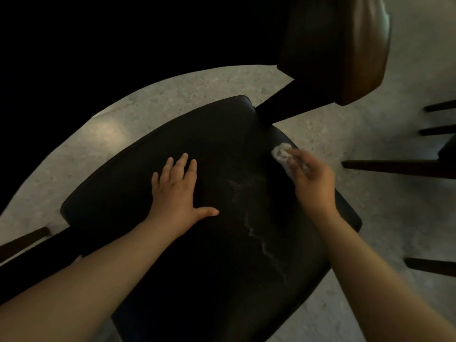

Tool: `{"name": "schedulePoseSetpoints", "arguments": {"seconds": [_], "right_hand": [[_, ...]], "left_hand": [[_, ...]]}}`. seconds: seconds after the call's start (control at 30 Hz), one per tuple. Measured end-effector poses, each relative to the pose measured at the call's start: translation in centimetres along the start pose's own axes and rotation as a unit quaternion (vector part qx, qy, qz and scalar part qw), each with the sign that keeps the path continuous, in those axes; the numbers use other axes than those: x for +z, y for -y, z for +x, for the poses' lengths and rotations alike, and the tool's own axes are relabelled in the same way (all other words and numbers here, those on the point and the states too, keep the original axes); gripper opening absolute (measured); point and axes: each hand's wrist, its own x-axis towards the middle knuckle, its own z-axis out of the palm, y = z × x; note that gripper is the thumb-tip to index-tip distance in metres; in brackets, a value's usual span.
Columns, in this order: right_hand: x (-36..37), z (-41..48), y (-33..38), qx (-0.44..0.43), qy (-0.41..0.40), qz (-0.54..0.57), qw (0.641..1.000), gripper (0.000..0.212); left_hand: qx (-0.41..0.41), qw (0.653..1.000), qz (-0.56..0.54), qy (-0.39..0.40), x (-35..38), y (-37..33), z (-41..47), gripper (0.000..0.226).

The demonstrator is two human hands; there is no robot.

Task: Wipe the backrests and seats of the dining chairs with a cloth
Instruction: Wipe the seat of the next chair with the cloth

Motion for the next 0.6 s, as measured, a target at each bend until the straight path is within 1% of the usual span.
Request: {"name": "schedulePoseSetpoints", "arguments": {"seconds": [0.1, 0.17, 0.2, 0.27, 0.37, 0.4, 0.47, 0.53, 0.6], "right_hand": [[-0.4, 1.9, -0.5, 0.028, -0.024, -0.008, 0.999, 0.028], [0.5, 1.6, -0.7, 0.066, -0.032, 0.006, 0.997, 0.029], [1.1, 0.9, -0.5, 0.071, -0.035, 0.018, 0.997, 0.029], [1.8, -1.1, -0.3, 0.043, -0.017, 0.026, 0.999, 0.030], [1.4, -3.3, -0.3, -0.001, 0.048, 0.016, 0.999, 0.029], [0.8, -3.4, -0.4, -0.010, 0.047, 0.008, 0.999, 0.027], [-0.4, -2.1, -0.8, -0.001, -0.005, 0.007, 1.000, 0.027], [-1.4, -0.2, -1.3, 0.037, -0.054, 0.009, 0.998, 0.029], [-1.4, 0.8, -1.8, 0.080, -0.065, 0.013, 0.995, 0.029]], "left_hand": [[0.023, 0.999, 0.011, 0.032, 1.0, -0.7, -0.7, 0.131], [0.015, 0.999, 0.025, 0.039, 1.4, -1.0, -0.7, 0.135], [0.010, 0.999, 0.027, 0.040, 1.4, -1.0, -0.6, 0.136], [0.007, 0.999, 0.026, 0.042, 1.4, -1.1, -0.5, 0.137], [0.006, 0.999, 0.030, 0.045, 1.3, -1.2, -0.5, 0.137], [0.005, 0.998, 0.030, 0.046, 1.2, -1.2, -0.5, 0.137], [0.001, 0.999, 0.031, 0.043, 1.3, -1.3, -0.4, 0.137], [-0.006, 0.998, 0.036, 0.045, 1.4, -1.4, -0.4, 0.137], [-0.012, 0.998, 0.043, 0.041, 1.5, -1.5, -0.4, 0.138]]}}
